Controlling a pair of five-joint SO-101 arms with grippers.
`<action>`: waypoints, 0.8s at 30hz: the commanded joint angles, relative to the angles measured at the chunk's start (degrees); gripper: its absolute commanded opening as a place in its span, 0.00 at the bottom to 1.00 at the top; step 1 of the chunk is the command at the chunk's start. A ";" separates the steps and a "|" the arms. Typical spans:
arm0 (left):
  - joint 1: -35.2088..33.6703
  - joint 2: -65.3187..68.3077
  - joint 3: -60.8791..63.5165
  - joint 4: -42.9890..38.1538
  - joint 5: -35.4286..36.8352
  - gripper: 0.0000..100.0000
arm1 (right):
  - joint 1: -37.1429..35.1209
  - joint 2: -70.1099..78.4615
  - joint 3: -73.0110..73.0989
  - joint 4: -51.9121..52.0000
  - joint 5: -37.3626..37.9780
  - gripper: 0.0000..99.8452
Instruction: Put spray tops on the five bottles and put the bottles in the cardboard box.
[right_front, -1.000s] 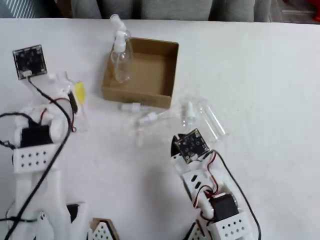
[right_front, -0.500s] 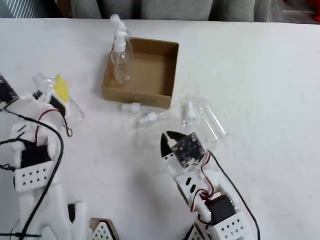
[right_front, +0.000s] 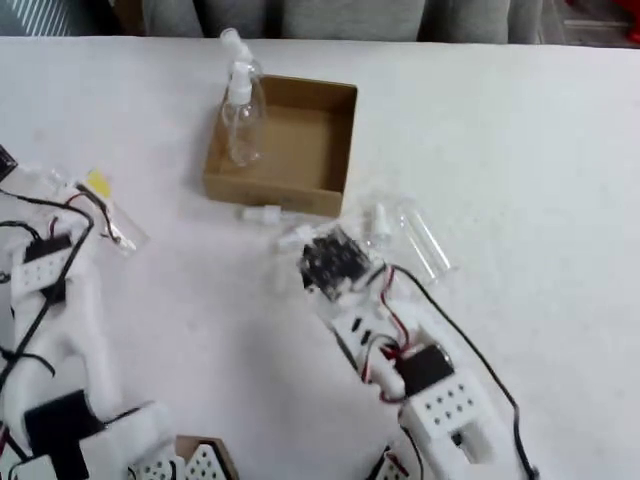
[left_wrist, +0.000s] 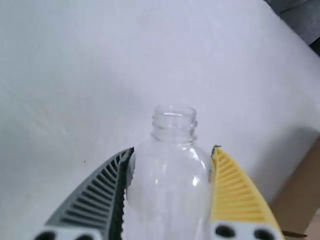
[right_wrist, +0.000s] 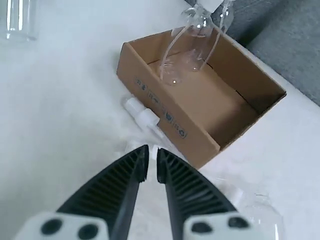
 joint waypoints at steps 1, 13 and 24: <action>-0.84 4.70 -7.74 1.49 0.62 0.03 | -0.04 25.63 -9.49 -14.99 -9.32 0.02; -0.84 5.32 -8.09 1.05 0.53 0.03 | 2.42 60.18 -25.76 -23.08 -12.40 0.02; -0.75 5.67 -8.09 1.05 0.18 0.03 | 2.07 48.48 -26.81 5.23 -7.65 0.02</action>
